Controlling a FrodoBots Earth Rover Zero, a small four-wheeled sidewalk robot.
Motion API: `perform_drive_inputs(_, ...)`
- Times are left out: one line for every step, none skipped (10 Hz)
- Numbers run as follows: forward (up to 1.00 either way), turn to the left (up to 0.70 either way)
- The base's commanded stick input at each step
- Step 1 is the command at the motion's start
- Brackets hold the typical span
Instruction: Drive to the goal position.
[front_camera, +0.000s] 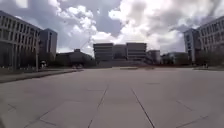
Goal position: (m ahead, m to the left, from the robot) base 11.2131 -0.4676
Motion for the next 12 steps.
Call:
perform_drive_inputs(1.0, 0.0)
perform_drive_inputs(1.0, 0.0)
perform_drive_inputs(1.0, 0.0)
perform_drive_inputs(1.0, 0.0)
perform_drive_inputs(1.0, 0.0)
perform_drive_inputs(1.0, 0.0)
perform_drive_inputs(1.0, 0.0)
perform_drive_inputs(1.0, 0.0)
perform_drive_inputs(1.0, 0.0)
perform_drive_inputs(1.0, 0.0)
perform_drive_inputs(1.0, -0.13)
perform_drive_inputs(1.0, -0.14)
